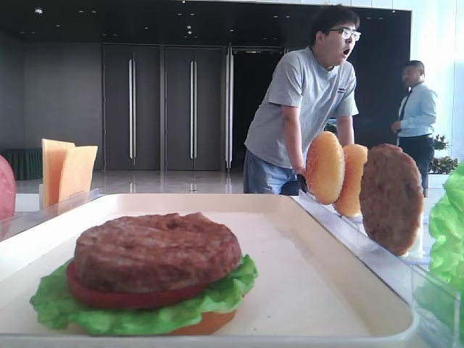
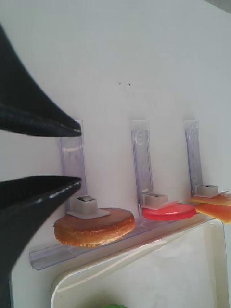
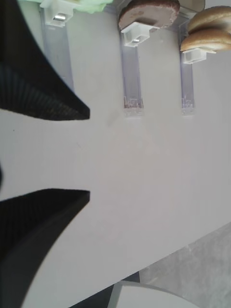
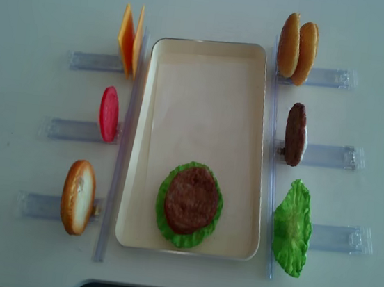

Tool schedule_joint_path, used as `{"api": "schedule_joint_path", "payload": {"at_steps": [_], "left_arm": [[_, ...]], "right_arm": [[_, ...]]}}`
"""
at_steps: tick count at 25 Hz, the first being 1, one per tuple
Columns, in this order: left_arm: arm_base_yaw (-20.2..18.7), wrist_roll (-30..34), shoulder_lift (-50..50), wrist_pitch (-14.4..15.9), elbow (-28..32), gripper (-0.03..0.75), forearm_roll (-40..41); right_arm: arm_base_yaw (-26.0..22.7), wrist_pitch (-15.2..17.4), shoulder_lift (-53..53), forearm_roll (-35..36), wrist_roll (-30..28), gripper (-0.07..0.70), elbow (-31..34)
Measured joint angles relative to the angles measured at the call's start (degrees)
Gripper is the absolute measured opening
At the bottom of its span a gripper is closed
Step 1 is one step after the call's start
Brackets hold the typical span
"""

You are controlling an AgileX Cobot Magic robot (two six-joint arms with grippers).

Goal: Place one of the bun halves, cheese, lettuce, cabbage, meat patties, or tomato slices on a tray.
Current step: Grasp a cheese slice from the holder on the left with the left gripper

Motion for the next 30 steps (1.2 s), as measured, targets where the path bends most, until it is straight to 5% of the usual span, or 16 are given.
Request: {"api": "schedule_joint_path", "payload": {"at_steps": [14,24,30], "left_arm": [[0.0,0.0,0.0,0.0,0.0,0.228,0.0],[0.0,-1.97,0.29,0.12,-1.34,0.345,0.61],[0.0,-7.2,13.15,-3.7,-6.0,0.348,3.21]], "right_arm": [[0.0,0.0,0.0,0.0,0.0,0.321,0.0],[0.0,0.0,0.0,0.0,0.0,0.321,0.0],[0.0,0.0,0.0,0.0,0.0,0.321,0.0]]}}
